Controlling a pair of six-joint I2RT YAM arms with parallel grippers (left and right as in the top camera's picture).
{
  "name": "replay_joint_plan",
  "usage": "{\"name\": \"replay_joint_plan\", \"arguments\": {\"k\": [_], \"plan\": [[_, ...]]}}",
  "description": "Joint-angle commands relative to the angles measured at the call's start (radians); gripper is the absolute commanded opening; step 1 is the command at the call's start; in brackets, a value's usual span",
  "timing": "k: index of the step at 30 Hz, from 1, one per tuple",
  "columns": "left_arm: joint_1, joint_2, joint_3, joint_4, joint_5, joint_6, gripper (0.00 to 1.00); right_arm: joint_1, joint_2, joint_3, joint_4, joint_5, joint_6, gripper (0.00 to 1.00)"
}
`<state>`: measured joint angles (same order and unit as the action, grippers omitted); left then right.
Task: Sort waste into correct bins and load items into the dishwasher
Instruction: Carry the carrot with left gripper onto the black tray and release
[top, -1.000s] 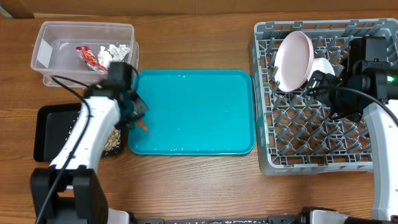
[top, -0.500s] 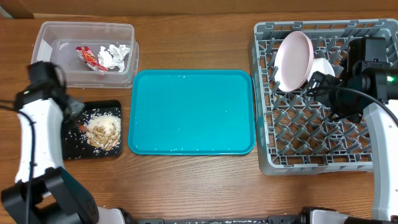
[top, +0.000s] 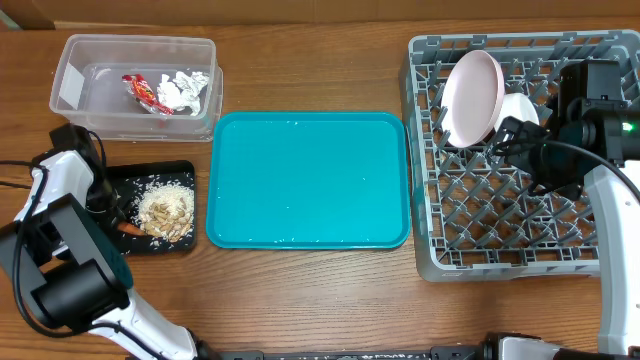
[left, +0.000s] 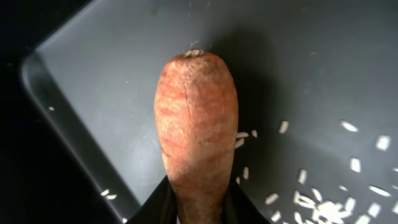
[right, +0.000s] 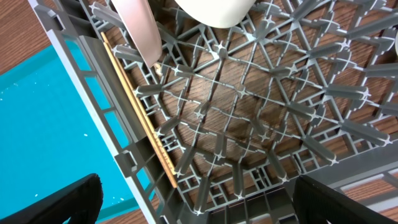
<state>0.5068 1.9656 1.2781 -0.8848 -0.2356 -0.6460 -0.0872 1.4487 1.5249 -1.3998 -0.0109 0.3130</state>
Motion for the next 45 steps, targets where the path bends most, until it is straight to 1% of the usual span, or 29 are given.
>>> {"name": "replay_joint_plan", "arguments": {"k": [1,2,5,8,9,11,16,19,21,24,25,26,27,28,32,33,35,37,42,44,45], "plan": [[0.003,0.029,0.013,0.001,-0.002,0.023,0.04,-0.004,0.001,0.013,0.001,-0.002,-0.006,1.00],[0.003,0.029,0.013,0.001,-0.001,0.023,0.07,-0.004,0.001,0.013,-0.001,-0.002,-0.006,1.00],[0.003,0.029,0.013,0.000,0.001,0.037,0.27,-0.004,0.001,0.013,-0.002,-0.002,-0.006,1.00],[0.003,0.027,0.015,-0.002,0.001,0.064,0.55,-0.004,0.001,0.013,-0.002,-0.002,-0.006,1.00],[0.003,0.026,0.020,-0.010,0.001,0.070,0.62,-0.004,0.001,0.013,-0.002,-0.002,-0.006,1.00],[0.003,0.018,0.047,-0.043,0.002,0.071,0.68,-0.004,0.001,0.013,-0.002,-0.002,-0.007,1.00],[-0.004,-0.032,0.172,-0.150,0.028,0.076,0.72,-0.004,0.001,0.013,0.021,-0.004,-0.005,1.00],[-0.027,-0.082,0.246,-0.186,0.061,0.098,0.73,-0.004,0.001,0.013,0.085,-0.040,-0.003,1.00],[-0.076,-0.133,0.293,-0.177,0.146,0.172,0.74,0.001,0.001,0.013,0.177,-0.145,-0.012,1.00],[-0.167,-0.190,0.314,-0.131,0.251,0.327,0.77,0.042,0.002,0.013,0.299,-0.333,-0.098,1.00],[-0.231,-0.214,0.314,-0.121,0.291,0.424,0.84,0.084,0.007,0.013,0.357,-0.377,-0.121,1.00],[-0.267,-0.222,0.314,-0.126,0.309,0.473,0.88,0.113,0.011,0.013,0.381,-0.380,-0.133,1.00],[-0.347,-0.227,0.314,-0.173,0.316,0.556,0.95,0.176,0.031,0.013,0.408,-0.364,-0.174,1.00],[-0.387,-0.227,0.314,-0.220,0.311,0.574,0.95,0.203,0.042,0.013,0.406,-0.343,-0.192,1.00],[-0.487,-0.225,0.314,-0.429,0.304,0.564,0.97,0.259,0.098,0.013,0.312,-0.201,-0.209,1.00],[-0.504,-0.225,0.314,-0.492,0.304,0.539,1.00,0.259,0.106,0.013,0.290,-0.191,-0.209,1.00],[-0.519,-0.225,0.314,-0.587,0.306,0.479,1.00,0.248,0.114,0.013,0.240,-0.192,-0.209,1.00],[-0.520,-0.237,0.314,-0.668,0.310,0.465,1.00,0.226,0.106,0.013,0.195,-0.192,-0.201,1.00],[-0.521,-0.341,0.275,-0.678,0.315,0.472,1.00,0.172,0.094,0.013,0.089,-0.192,-0.183,1.00],[-0.523,-0.421,0.234,-0.658,0.314,0.475,1.00,0.154,0.088,0.004,0.048,-0.191,-0.183,1.00],[-0.523,-0.504,0.183,-0.621,0.313,0.475,1.00,0.140,0.068,-0.027,0.044,-0.191,-0.183,1.00]]}}
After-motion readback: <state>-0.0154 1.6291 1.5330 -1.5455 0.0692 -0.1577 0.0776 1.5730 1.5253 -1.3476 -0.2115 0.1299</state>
